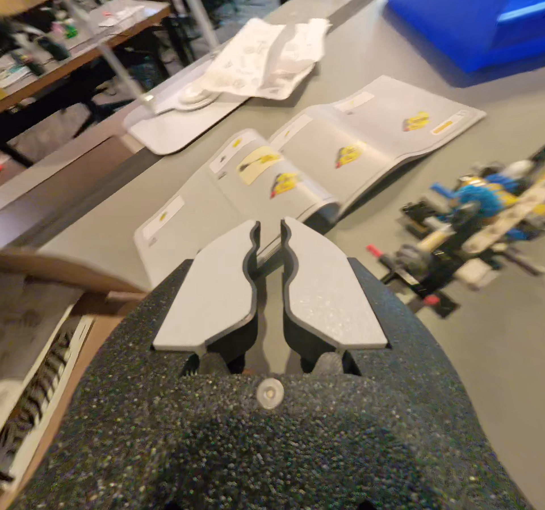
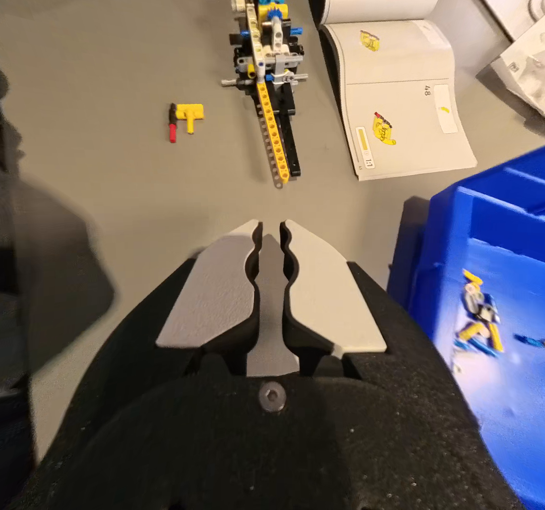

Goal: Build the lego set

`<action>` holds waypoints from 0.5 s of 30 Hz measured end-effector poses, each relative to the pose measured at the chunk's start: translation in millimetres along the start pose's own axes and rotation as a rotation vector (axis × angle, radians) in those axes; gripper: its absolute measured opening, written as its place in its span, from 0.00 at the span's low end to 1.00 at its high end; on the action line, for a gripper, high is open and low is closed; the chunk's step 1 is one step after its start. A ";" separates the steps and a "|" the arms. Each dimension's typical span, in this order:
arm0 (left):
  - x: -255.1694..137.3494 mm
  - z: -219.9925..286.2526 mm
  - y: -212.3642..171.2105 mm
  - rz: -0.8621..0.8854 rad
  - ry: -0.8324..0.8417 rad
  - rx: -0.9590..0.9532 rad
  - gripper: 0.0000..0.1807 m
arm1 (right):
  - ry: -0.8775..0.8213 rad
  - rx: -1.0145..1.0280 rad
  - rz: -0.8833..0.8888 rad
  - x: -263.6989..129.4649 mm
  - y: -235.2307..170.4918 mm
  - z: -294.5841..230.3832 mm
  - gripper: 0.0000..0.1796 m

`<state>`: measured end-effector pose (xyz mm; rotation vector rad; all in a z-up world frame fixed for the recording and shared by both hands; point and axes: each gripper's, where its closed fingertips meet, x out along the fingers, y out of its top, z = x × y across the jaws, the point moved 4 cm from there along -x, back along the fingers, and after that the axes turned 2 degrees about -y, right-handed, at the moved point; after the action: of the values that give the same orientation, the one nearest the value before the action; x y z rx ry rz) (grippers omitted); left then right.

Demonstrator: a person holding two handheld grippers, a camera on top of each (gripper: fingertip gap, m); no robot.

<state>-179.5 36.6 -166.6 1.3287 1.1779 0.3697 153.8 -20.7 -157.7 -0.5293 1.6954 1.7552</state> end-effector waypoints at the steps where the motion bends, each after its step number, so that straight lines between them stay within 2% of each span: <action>1: 0.7 11.0 12.5 -0.011 -0.047 0.036 0.08 | -0.002 0.008 -0.001 -14.3 2.6 3.2 0.06; 5: 12.1 68.4 86.1 -0.037 -0.244 0.184 0.12 | -0.186 0.067 0.051 -93.1 6.8 58.1 0.06; 9: 42.7 135.4 173.7 -0.053 -0.466 0.170 0.16 | -0.554 0.173 -0.033 -164.1 -34.6 177.3 0.07; 12: 79.6 186.9 226.3 -0.095 -0.634 0.086 0.17 | -0.638 0.394 -0.022 -184.2 -73.7 262.3 0.15; 15: 135.1 227.6 255.0 -0.210 -0.698 0.011 0.19 | -0.644 0.494 -0.060 -184.8 -98.3 313.6 0.20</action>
<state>163.6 90.7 -46.6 1.1836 0.7125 -0.2459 397.4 255.4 -76.6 0.1920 1.5235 1.2050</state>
